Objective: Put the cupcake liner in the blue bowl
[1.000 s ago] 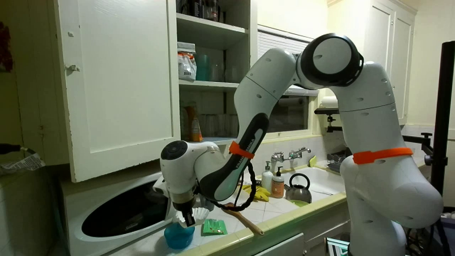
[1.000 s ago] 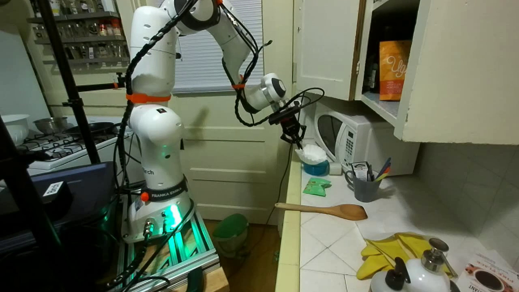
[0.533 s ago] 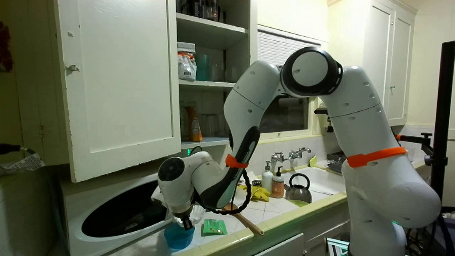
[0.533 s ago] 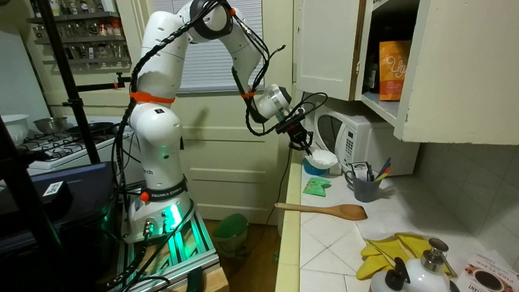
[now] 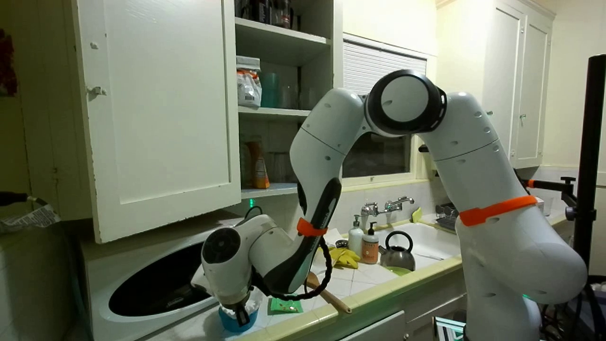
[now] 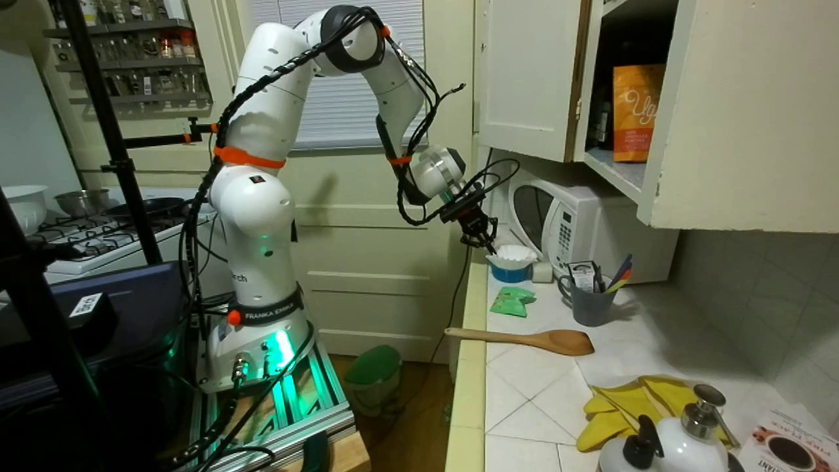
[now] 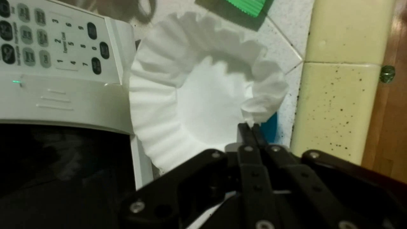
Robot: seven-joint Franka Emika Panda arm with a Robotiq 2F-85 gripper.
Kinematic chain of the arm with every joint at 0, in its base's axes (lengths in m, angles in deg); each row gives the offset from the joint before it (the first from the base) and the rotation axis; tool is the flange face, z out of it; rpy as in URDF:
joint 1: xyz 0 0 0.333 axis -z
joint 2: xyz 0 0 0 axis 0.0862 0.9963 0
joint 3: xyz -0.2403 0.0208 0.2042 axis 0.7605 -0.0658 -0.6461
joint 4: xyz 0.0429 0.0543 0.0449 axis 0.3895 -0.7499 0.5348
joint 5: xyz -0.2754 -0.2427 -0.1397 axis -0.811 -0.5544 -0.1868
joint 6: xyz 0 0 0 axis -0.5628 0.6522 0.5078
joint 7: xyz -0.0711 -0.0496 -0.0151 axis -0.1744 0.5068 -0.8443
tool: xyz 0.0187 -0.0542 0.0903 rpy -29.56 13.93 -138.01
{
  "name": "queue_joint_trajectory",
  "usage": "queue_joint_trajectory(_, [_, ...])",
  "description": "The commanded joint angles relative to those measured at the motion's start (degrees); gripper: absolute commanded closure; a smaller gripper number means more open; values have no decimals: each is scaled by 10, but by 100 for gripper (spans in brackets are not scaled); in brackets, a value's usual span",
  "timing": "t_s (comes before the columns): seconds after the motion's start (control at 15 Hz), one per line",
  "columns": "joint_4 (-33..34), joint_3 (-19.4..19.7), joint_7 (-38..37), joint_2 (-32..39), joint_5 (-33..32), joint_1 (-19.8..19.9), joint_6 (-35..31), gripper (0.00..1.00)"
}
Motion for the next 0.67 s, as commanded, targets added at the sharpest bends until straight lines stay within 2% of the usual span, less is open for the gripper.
queue_joint_trajectory(0.0, [9, -15, -24, 11, -24, 1, 8, 100])
queue_joint_trajectory(0.13, [10, -22, -17, 13, -10, 8, -1, 100])
queue_joint_trajectory(0.27, [11, -24, -13, 13, 2, 15, -6, 72])
queue_joint_trajectory(0.6, [-3, -31, 0, -8, 35, 39, -33, 37])
